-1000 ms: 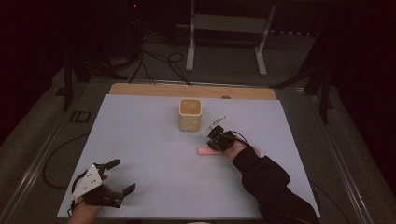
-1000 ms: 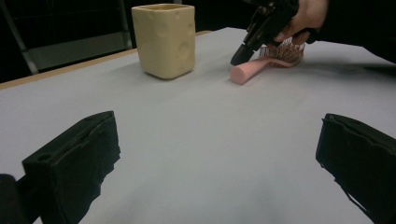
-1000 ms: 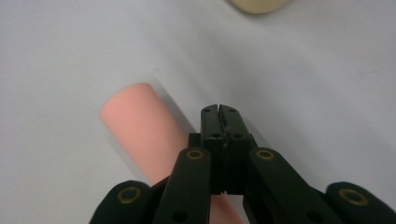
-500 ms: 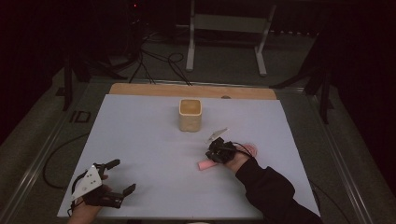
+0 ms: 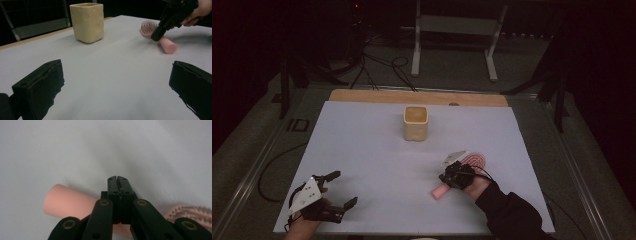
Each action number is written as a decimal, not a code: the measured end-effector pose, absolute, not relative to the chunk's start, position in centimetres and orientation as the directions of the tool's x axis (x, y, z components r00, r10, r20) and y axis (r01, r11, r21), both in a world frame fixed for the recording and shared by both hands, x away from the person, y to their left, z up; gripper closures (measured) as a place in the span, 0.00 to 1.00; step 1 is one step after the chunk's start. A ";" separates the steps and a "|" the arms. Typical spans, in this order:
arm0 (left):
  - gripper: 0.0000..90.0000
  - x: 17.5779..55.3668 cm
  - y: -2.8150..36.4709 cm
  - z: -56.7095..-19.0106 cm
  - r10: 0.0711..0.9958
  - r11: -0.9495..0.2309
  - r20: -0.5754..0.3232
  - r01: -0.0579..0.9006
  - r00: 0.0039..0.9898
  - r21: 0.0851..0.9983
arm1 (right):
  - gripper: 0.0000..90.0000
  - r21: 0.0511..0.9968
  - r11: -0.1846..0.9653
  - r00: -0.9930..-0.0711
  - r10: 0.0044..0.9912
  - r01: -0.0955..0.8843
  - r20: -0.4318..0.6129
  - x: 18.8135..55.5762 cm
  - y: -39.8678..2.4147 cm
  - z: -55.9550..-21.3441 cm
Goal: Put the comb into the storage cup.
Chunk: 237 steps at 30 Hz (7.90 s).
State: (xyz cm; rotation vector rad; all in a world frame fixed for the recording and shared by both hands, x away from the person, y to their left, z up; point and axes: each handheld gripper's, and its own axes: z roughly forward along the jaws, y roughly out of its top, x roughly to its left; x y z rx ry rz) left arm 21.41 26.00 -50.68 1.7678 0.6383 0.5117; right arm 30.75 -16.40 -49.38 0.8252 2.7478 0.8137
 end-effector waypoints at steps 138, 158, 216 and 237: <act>0.00 21.6 26.1 -50.7 0.659 -0.220 0.019 0.169 0.752 0.961 | 0.67 0.138 0.809 -0.808 0.584 0.572 -0.074 31.4 -30.1 -48.1; 0.00 21.6 26.0 -50.8 0.658 -0.219 0.017 0.170 0.752 0.961 | 0.77 0.084 0.800 -0.798 0.600 0.595 -0.054 31.7 -29.4 -48.7; 0.00 21.8 26.2 -50.9 0.667 -0.215 0.005 0.186 0.745 0.959 | 0.78 0.624 0.632 -0.765 0.638 0.460 -0.083 34.2 -22.9 -41.6; 0.00 21.8 26.2 -50.9 0.665 -0.215 0.002 0.189 0.747 0.958 | 0.78 0.729 0.586 -0.783 0.611 0.354 -0.111 36.2 -18.0 -39.7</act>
